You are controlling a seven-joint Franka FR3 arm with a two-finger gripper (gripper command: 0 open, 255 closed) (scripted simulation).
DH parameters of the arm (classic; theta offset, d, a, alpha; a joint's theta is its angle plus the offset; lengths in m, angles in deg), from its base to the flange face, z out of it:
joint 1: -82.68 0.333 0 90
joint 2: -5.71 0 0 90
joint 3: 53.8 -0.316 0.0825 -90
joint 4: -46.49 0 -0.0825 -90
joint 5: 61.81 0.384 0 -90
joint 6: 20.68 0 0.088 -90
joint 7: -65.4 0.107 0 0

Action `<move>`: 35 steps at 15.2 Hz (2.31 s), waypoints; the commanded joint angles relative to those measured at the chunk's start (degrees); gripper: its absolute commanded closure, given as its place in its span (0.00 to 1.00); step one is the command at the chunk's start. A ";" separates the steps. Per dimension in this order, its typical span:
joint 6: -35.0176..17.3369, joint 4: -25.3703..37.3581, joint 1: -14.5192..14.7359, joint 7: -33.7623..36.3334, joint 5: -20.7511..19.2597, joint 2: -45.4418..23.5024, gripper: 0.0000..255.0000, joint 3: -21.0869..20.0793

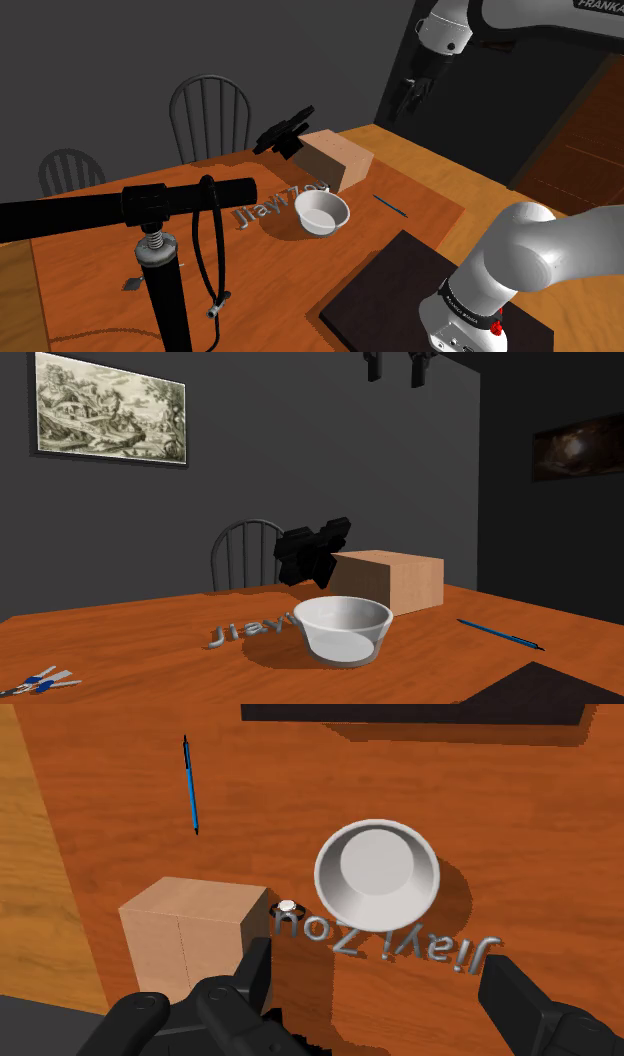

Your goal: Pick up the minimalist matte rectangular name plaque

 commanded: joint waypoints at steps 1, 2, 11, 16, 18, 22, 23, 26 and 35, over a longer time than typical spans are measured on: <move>0.00 0.00 0.00 0.00 0.00 0.00 0.00 0.00; -1.66 -0.48 -0.05 0.30 0.05 -1.45 0.00 -0.09; -15.77 -1.53 -0.69 3.05 -0.02 -17.05 0.00 -1.04; -22.50 0.48 -1.14 4.65 -0.54 -27.20 0.00 -1.63; -24.87 1.79 -1.29 5.33 -0.87 -31.45 0.00 -1.84; -28.95 5.26 -1.52 6.71 -1.71 -40.16 0.00 -2.17; -29.82 6.30 -1.53 7.05 -1.95 -42.37 0.00 -2.22; -32.08 9.83 -1.50 8.05 -2.69 -49.04 0.00 -2.27; -35.51 24.17 -0.65 10.18 -4.40 -69.36 0.00 -1.75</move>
